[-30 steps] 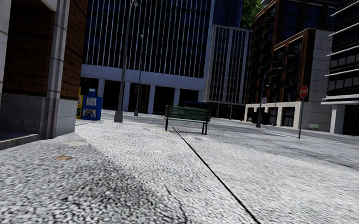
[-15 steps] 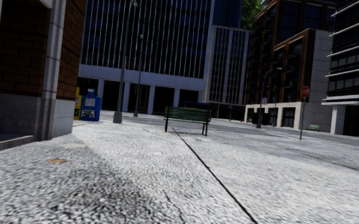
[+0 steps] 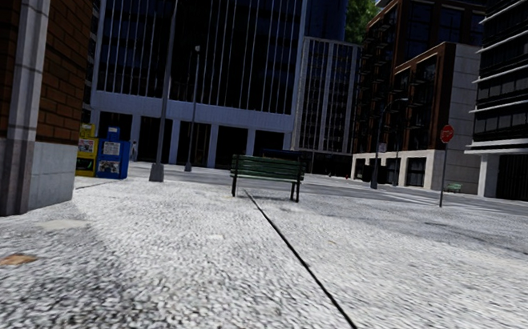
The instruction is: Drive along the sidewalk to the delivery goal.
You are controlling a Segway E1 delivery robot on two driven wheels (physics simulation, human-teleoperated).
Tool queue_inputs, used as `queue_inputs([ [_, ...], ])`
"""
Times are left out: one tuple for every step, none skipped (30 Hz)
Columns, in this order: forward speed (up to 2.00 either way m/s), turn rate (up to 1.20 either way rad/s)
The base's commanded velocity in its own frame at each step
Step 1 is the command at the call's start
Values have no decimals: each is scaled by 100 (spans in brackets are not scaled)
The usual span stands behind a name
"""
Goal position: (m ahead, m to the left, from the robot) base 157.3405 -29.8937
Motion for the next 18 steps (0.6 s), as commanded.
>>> queue_inputs([
  [200,-30],
  [200,-30],
  [200,-30],
  [200,-30],
  [200,-30],
  [200,-31],
  [200,-31],
  [200,-31],
  [200,-31],
  [200,-34],
  [200,-34],
  [200,-40],
  [200,-47],
  [200,-49],
  [200,-50],
  [200,-50],
  [200,-50],
  [200,-51],
])
